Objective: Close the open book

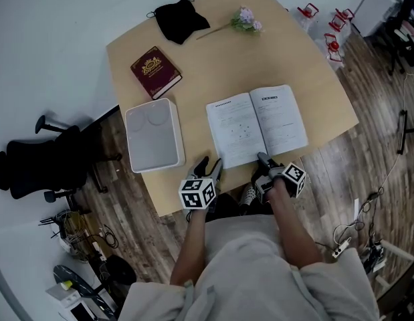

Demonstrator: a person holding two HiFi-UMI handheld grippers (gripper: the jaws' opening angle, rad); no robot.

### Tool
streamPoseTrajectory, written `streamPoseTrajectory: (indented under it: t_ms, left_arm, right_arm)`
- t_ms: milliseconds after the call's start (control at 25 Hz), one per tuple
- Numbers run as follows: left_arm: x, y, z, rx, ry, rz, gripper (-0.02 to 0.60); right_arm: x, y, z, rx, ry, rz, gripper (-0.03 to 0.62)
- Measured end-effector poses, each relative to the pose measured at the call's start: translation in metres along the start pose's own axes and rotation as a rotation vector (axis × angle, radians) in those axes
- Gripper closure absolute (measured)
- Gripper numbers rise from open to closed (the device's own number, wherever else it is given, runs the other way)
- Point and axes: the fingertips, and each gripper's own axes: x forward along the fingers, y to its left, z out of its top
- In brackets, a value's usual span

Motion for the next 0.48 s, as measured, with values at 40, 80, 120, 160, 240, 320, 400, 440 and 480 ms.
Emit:
streamPoseTrajectory:
  t_ms: [40,80,120,160,240,320,400,440,480]
  left_arm:
    - [0.003,0.001,-0.001,-0.022,0.005,-0.009,0.382]
    - [0.005,0.002,-0.002,-0.044,0.009,-0.018,0.379]
    - [0.008,0.003,-0.003,-0.064,0.014,-0.026,0.374]
    - [0.010,0.004,-0.004,-0.081,0.019,-0.033,0.373]
    - [0.014,0.006,-0.006,-0.112,0.027,-0.044,0.367]
    - [0.017,0.009,-0.005,-0.140,0.023,-0.049,0.362]
    - [0.022,0.008,-0.002,-0.151,0.011,-0.050,0.350]
    - [0.025,0.006,-0.002,-0.154,0.011,-0.055,0.342]
    - [0.028,0.004,-0.002,-0.162,0.016,-0.064,0.337]
  right_arm:
    - [-0.001,0.002,-0.001,0.012,-0.001,0.007,0.520]
    - [-0.001,0.003,-0.001,0.024,-0.002,0.013,0.522]
    - [-0.002,0.004,-0.001,0.037,-0.002,0.021,0.523]
    - [-0.003,0.005,-0.002,0.052,0.000,0.029,0.525]
    - [-0.005,0.006,-0.004,0.084,0.005,0.041,0.526]
    - [-0.006,0.009,-0.004,0.111,0.015,0.065,0.530]
    - [-0.007,0.012,-0.003,0.134,0.022,0.092,0.533]
    - [-0.008,0.013,-0.002,0.145,0.023,0.103,0.534]
    - [-0.009,0.013,-0.001,0.157,0.023,0.112,0.534]
